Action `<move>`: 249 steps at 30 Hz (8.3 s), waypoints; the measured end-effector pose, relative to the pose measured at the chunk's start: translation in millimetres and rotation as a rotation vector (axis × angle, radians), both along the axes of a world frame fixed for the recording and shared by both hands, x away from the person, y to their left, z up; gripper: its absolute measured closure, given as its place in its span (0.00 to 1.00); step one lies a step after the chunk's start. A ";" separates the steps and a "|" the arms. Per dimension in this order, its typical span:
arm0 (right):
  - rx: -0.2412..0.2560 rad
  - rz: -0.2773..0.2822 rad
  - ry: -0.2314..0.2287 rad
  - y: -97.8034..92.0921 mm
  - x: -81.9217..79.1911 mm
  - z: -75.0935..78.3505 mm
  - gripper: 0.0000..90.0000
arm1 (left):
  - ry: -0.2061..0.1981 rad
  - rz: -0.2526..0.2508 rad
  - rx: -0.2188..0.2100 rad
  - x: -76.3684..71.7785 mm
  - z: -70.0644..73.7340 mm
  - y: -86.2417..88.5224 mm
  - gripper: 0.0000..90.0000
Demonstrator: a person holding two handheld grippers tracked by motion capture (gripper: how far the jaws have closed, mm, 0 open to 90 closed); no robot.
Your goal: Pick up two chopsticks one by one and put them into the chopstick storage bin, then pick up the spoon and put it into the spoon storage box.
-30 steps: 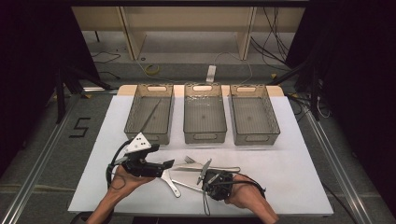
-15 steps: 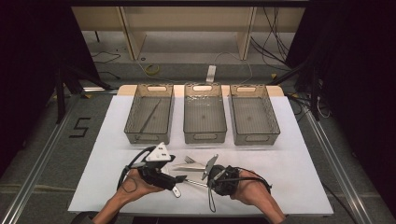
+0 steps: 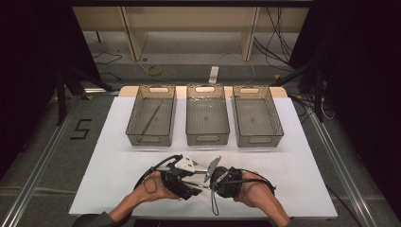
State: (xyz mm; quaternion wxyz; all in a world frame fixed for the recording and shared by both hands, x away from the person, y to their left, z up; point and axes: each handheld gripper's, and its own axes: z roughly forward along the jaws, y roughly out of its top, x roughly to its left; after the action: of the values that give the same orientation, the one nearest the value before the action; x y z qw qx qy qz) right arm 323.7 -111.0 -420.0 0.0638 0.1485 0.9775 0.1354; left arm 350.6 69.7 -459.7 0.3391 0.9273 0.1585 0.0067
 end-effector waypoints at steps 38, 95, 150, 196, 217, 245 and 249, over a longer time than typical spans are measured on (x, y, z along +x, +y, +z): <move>0.297 -0.117 -0.179 -36.5 13.1 41.6 0.50 | -0.236 -0.125 0.139 -3.2 20.7 -25.7 0.94; 0.775 -0.423 -0.280 -98.1 -12.6 1.2 0.31 | -0.091 0.565 -0.195 59.4 60.5 100.0 0.94; 0.786 -0.430 -0.282 -104.6 -24.9 -3.9 0.27 | -0.049 0.893 -0.064 179.2 49.9 142.9 0.93; 0.753 -0.426 -0.259 -98.9 -25.0 -6.5 0.26 | 0.040 0.578 -0.238 42.6 52.5 78.5 0.18; 0.770 -0.439 -0.259 -102.9 -23.3 -8.1 0.26 | 0.109 0.459 -0.199 15.4 35.5 55.9 0.20; 0.762 -0.444 -0.259 -102.9 -22.6 -8.7 0.26 | 0.160 0.315 0.003 -4.8 11.6 31.4 0.82; 0.759 -0.445 -0.267 -103.6 -22.6 -8.4 0.26 | 0.169 0.284 0.062 -7.1 5.6 25.8 0.98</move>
State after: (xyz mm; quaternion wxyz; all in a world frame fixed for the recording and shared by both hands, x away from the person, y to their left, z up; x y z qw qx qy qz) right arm 301.1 -214.6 -428.4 0.1577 0.3487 0.7864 0.4848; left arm 343.6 95.5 -454.1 0.2913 0.9029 0.3156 -0.0187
